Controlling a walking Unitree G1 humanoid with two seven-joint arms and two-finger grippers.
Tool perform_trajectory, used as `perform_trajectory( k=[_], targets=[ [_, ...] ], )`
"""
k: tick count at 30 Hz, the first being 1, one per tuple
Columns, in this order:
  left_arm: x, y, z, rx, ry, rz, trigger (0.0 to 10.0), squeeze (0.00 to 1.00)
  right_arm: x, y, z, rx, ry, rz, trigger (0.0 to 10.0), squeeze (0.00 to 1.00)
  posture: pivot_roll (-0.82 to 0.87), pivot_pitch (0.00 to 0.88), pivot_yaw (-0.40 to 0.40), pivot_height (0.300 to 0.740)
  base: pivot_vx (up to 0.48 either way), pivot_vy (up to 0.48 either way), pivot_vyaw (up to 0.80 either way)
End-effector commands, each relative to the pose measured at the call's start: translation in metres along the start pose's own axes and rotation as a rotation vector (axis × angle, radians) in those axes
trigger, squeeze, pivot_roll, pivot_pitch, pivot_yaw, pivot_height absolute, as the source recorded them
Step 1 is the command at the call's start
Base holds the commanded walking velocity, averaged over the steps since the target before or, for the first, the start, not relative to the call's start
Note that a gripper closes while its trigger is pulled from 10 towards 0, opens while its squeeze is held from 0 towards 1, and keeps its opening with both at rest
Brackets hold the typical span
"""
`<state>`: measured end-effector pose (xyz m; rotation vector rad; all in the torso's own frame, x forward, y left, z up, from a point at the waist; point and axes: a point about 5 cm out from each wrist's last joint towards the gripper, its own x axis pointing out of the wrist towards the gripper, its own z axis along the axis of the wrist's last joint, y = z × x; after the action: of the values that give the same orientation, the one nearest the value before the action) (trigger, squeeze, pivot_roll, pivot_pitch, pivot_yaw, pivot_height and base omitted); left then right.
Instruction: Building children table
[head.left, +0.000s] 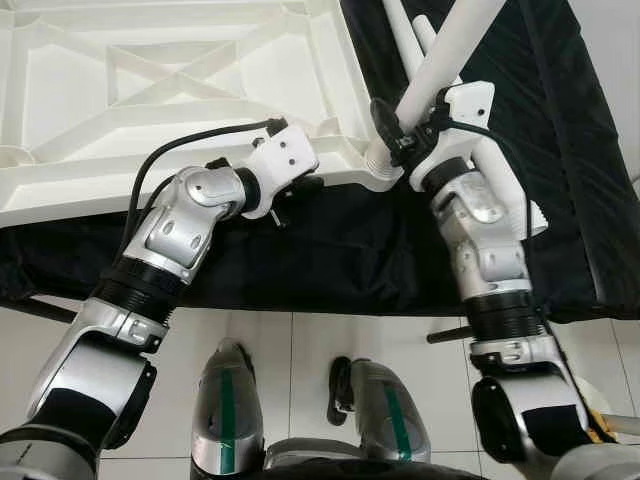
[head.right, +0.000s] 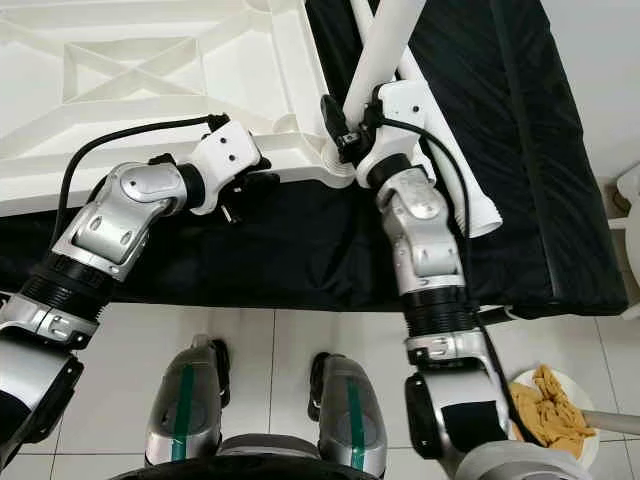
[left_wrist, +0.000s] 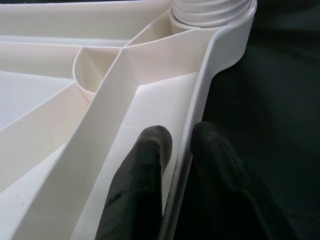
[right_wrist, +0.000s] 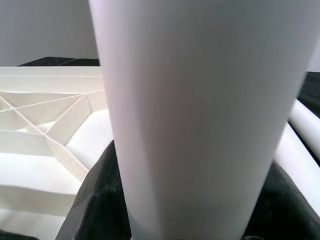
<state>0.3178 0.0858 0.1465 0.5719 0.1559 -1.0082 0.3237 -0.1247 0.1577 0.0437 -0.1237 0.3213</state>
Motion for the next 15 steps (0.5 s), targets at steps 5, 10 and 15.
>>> perform_trajectory(
  k=[5, 10, 15],
  targets=[
    [-0.012, 0.018, 0.036, 0.125, -0.14, 0.1, 10.0, 0.0, -0.021, -0.01, -0.054, 0.051, 0.221, -0.189, 10.0, 0.0, 0.08, 0.103, -0.033, 0.74, 0.0, 0.0, 0.0],
    [-0.011, 0.017, 0.038, 0.124, -0.146, 0.097, 10.0, 0.0, -0.016, -0.003, -0.051, 0.032, 0.187, -0.268, 10.0, 0.0, 0.08, 0.105, -0.034, 0.74, 0.0, 0.0, 0.0],
    [-0.011, 0.017, 0.038, 0.123, -0.148, 0.097, 10.0, 0.0, -0.009, 0.003, -0.048, 0.037, 0.155, -0.322, 10.0, 0.0, 0.08, 0.104, -0.036, 0.74, 0.0, 0.0, 0.0]
  ],
)
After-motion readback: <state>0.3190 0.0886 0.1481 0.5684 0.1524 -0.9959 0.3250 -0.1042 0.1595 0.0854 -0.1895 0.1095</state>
